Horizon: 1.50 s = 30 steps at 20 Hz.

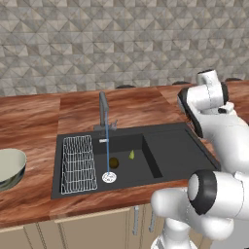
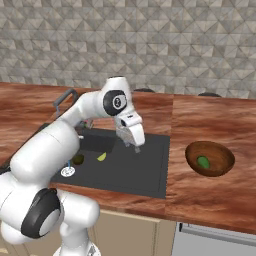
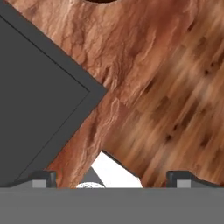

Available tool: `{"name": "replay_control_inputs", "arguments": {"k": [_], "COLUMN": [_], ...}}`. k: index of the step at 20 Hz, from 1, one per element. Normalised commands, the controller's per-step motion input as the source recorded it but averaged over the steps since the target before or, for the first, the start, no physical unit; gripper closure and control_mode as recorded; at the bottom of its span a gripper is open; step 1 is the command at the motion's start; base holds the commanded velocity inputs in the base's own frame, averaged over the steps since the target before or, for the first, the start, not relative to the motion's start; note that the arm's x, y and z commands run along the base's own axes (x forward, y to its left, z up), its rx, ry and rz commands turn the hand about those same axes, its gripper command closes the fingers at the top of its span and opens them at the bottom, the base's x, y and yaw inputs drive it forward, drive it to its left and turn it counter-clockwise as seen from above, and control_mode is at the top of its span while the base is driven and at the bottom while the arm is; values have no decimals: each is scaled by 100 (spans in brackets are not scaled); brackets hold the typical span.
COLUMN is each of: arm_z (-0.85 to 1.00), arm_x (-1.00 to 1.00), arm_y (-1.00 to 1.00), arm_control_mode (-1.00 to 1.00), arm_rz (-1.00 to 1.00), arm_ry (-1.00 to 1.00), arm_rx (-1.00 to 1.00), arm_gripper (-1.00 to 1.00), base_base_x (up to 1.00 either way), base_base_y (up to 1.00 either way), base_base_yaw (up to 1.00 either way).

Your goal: Pick the avocados from the sink and place them in one bowl. Place the lemon wedge in the other bowl. Then turn off the sink faucet.

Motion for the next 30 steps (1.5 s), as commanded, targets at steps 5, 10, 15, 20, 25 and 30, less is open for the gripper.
{"name": "replay_control_inputs", "arguments": {"k": [5, 10, 15, 20, 25, 30], "arm_z": [-2, -17, -18, 0, -3, -22], "arm_x": [0, 1, 11, 0, 0, 0], "arm_y": [41, 71, 81, 71, 74, 74], "arm_control_mode": [-100, -100, -100, -100, -100, -100], "arm_rz": [44, 43, 26, 0, -1, 0], "arm_ry": [1, -1, -15, -31, -18, -28], "arm_rx": [56, 46, 26, 4, 0, -4], "arm_gripper": [-100, -100, -100, -100, -100, -100], "base_base_x": [0, 0, 0, 0, 0, 0], "base_base_y": [0, 0, 0, 0, 0, 0], "base_base_yaw": [0, 0, 0, 0, 0, 0]}}
